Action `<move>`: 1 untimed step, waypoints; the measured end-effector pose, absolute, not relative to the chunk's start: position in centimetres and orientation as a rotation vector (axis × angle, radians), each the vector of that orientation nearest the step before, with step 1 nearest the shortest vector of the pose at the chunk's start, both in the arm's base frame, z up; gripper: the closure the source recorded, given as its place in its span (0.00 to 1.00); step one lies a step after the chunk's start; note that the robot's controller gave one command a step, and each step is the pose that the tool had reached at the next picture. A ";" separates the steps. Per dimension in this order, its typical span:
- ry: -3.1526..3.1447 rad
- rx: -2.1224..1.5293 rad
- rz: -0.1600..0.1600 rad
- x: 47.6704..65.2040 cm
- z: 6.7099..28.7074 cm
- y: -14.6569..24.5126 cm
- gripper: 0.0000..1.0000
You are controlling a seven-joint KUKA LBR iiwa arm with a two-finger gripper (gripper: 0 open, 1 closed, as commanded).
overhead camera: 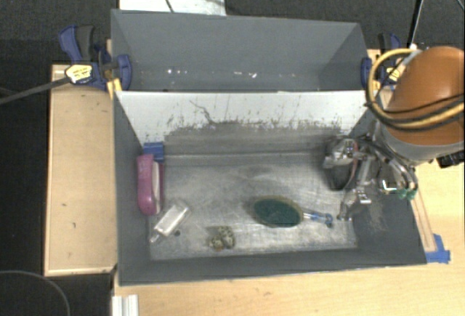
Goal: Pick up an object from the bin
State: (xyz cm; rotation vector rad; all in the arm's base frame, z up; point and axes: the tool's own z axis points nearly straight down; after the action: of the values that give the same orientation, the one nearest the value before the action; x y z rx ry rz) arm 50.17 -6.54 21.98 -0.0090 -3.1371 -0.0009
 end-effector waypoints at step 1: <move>-3.142 -0.257 -0.007 56.8 13.0 -14.0 0.00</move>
Offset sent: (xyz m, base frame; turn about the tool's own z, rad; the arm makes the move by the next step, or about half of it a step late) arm 0.0679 -0.0851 -0.1038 0.1652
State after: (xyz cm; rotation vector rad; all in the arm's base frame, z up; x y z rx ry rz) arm 56.84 -14.02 13.03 -0.2574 -3.1424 -0.0070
